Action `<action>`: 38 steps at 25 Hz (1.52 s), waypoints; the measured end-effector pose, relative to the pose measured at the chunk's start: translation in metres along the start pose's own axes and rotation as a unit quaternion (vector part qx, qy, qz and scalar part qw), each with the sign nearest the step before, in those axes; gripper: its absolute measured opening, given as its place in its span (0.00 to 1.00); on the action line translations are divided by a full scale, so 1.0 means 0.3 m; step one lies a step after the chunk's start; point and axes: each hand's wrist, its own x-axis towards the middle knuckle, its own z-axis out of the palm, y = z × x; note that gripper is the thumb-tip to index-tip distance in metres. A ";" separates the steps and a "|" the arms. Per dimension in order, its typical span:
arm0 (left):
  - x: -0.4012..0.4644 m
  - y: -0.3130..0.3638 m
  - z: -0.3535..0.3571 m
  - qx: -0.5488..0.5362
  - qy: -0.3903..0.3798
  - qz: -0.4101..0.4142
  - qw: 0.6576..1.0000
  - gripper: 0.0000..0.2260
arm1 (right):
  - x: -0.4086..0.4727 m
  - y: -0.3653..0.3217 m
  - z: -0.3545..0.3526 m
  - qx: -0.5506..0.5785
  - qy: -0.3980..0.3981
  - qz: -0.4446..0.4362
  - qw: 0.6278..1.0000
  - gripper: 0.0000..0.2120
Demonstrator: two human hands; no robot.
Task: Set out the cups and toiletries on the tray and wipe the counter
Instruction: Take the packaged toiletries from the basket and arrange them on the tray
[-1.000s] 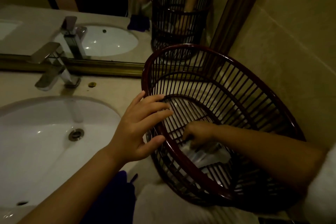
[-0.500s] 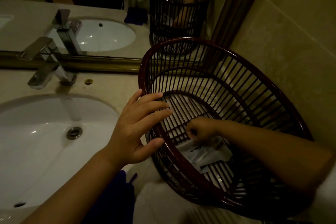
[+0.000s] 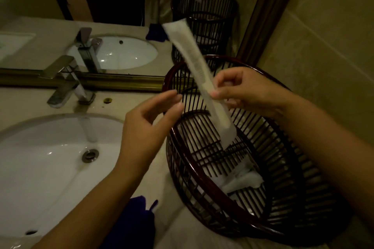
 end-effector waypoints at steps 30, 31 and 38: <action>0.051 -0.016 -0.048 -0.124 0.070 -0.188 0.972 0.05 | -0.003 0.577 0.063 -0.654 -0.389 0.084 0.643 0.13; 0.052 -0.017 -0.047 -0.122 0.070 -0.187 0.972 0.05 | 0.006 0.576 0.049 -0.630 -0.377 0.106 0.670 0.10; 0.047 -0.013 -0.049 -0.115 0.059 -0.191 0.973 0.07 | 0.057 0.501 -0.029 -0.497 -0.287 0.196 0.795 0.08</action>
